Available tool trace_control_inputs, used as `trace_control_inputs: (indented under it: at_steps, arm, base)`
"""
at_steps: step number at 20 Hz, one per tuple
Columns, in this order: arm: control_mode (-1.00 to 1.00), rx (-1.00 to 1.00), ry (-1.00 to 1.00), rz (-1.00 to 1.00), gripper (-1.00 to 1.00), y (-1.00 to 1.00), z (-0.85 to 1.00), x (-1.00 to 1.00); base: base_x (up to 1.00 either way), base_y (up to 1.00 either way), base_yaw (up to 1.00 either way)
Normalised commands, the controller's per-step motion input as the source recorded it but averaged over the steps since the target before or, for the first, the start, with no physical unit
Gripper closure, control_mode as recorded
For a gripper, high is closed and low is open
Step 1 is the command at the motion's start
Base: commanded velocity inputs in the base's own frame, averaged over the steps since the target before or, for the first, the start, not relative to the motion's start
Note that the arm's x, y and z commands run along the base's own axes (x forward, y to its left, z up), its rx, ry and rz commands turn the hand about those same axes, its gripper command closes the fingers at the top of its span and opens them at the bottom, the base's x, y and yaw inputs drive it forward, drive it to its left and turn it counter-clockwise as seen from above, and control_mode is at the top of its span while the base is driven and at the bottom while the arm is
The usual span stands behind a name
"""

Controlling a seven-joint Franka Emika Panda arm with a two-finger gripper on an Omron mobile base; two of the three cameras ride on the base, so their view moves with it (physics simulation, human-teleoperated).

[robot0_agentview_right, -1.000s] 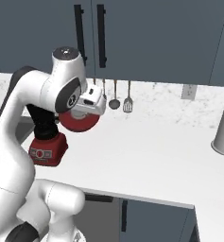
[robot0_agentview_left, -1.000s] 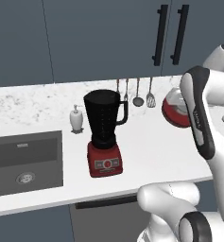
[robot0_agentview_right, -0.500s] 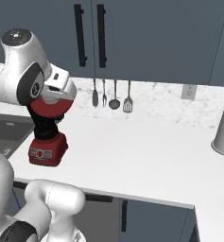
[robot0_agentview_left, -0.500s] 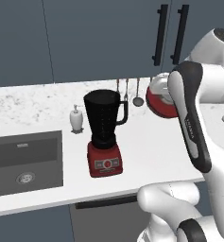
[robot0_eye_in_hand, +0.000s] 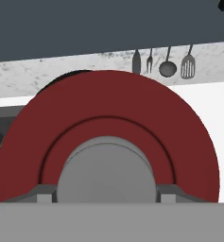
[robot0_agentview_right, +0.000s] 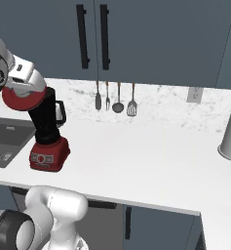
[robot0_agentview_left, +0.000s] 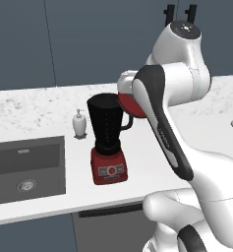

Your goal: Close the lid blender by securely placing the lid on top.

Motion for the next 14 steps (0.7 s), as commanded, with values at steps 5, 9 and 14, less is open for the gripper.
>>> trace_control_inputs:
  at_steps: [5,9,14]
  arm:
    - [-1.00,0.00,0.00,0.00,1.00,0.43,0.10,0.16]
    - [-1.00,0.00,0.04,0.00,1.00,0.30,0.04,0.38]
    - [-1.00,0.00,0.17,0.00,1.00,0.14,0.00,0.50]
  base:
    - [0.00,0.00,0.00]
    - [0.00,0.00,0.00]
    - [0.00,0.00,0.00]
